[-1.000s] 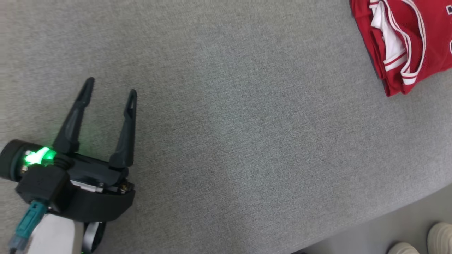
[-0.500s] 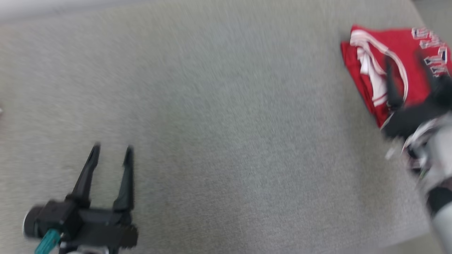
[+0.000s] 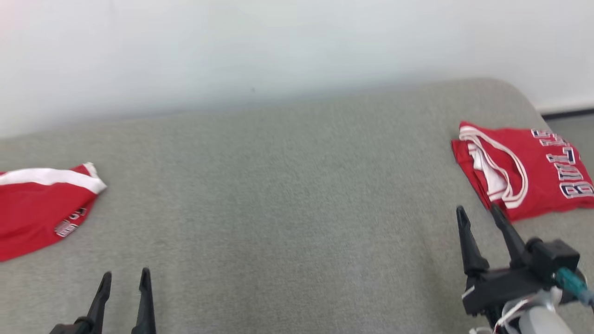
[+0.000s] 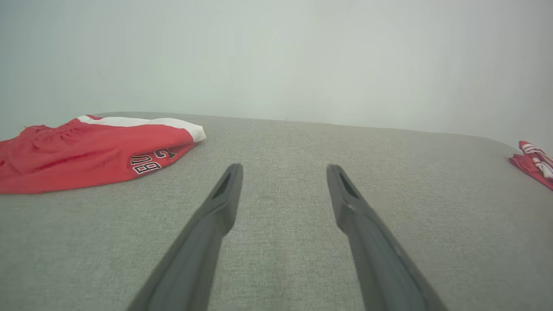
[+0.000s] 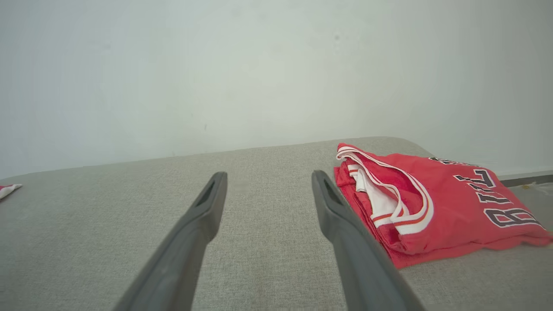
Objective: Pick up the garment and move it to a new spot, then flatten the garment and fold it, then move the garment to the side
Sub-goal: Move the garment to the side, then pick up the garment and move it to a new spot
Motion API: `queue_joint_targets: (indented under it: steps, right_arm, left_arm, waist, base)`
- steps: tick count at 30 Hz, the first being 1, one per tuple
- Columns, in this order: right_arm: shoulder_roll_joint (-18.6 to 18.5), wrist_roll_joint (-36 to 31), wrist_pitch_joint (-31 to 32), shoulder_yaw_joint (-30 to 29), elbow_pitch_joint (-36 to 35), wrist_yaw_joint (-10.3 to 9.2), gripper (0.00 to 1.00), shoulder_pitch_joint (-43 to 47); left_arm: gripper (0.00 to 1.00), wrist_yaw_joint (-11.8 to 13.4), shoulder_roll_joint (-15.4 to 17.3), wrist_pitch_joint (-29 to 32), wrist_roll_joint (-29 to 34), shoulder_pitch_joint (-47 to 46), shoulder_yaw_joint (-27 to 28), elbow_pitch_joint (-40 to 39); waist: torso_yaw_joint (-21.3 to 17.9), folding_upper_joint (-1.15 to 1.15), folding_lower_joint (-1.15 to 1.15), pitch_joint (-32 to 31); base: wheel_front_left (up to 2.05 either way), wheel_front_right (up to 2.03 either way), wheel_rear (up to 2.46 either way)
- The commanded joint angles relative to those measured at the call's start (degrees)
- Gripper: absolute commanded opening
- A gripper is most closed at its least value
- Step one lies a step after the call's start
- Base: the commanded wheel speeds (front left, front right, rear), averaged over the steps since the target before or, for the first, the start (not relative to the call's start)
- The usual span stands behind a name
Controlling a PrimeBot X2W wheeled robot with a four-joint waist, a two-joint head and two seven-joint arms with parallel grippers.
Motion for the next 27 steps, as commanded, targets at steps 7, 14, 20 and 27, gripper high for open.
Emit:
queue_joint_targets:
  steps: [7,14,20,27]
  right_arm:
    - [2.73,-2.93,0.09,-1.96,-1.89,-0.14,1.00,5.33]
    - [2.46,-4.29,1.19,-0.88,-1.06,-0.14,1.00,5.48]
    - [2.33,-4.20,1.14,-1.04,-0.54,-0.14,1.00,5.55]
    - [2.36,-4.08,1.11,-1.34,-0.57,-0.14,1.00,5.91]
  left_arm:
    - [1.00,-0.60,-0.59,0.00,0.77,1.87,2.25,4.04]
    - [1.00,-0.83,-1.07,0.00,1.33,2.66,3.25,5.51]
    - [1.00,-1.10,-1.24,0.00,1.75,2.41,3.88,6.01]
    - [1.00,-1.29,-1.34,0.00,2.17,1.64,3.94,5.65]
  waist:
    - [4.08,0.01,0.03,-6.65]
    - [4.47,0.01,0.03,-7.06]
    - [4.78,0.01,0.03,-7.13]
    - [4.77,0.01,0.03,-7.02]
  base:
    - [0.00,0.00,0.00]
    - [0.00,0.00,0.00]
    - [0.00,0.00,0.00]
    - [0.00,0.00,0.00]
